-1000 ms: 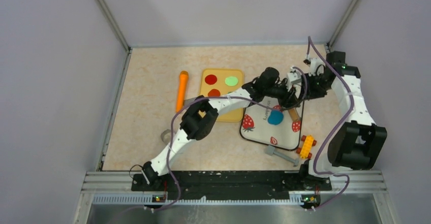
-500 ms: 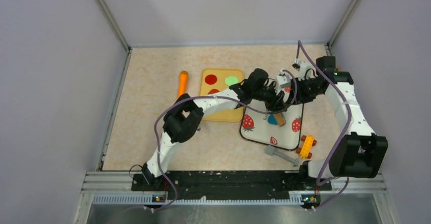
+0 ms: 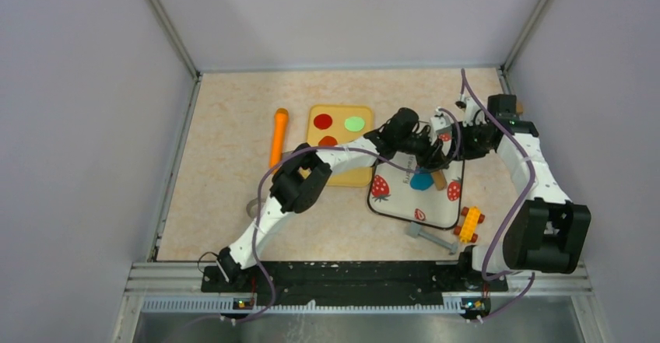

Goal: Roll out the dumpling wrappers from the dough

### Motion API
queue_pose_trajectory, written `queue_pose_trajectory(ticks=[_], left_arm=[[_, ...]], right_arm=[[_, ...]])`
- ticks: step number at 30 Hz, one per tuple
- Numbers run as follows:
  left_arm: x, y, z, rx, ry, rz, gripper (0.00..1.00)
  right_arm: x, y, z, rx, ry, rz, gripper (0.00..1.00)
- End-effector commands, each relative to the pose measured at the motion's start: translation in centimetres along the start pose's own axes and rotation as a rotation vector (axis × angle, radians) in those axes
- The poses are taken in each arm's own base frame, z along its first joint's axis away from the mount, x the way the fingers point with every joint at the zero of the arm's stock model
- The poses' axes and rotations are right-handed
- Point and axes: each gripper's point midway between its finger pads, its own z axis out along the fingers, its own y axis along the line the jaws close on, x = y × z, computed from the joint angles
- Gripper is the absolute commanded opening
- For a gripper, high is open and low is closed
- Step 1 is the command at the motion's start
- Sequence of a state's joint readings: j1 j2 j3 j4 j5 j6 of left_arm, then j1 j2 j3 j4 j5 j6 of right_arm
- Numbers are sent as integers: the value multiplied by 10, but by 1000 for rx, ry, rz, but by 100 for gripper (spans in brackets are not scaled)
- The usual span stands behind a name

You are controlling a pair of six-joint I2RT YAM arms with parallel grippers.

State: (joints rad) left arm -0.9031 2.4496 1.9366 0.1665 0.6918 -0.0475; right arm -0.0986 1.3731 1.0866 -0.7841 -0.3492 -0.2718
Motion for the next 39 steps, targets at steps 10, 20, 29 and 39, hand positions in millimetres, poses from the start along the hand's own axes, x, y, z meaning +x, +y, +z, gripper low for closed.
queue_pose_trajectory(ticks=[10, 20, 29, 39], left_arm=[[-72, 12, -22, -151, -92, 16, 0], [-48, -4, -74, -171, -21, 28, 0], [-8, 24, -47, -183, -17, -21, 0], [24, 38, 4, -159, 33, -60, 0]], right_arm=[[-15, 38, -51, -82, -22, -65, 0], [-13, 73, -43, -200, 0, -91, 0], [8, 52, 1, -138, 49, -96, 0], [39, 30, 18, -55, 120, -104, 0]])
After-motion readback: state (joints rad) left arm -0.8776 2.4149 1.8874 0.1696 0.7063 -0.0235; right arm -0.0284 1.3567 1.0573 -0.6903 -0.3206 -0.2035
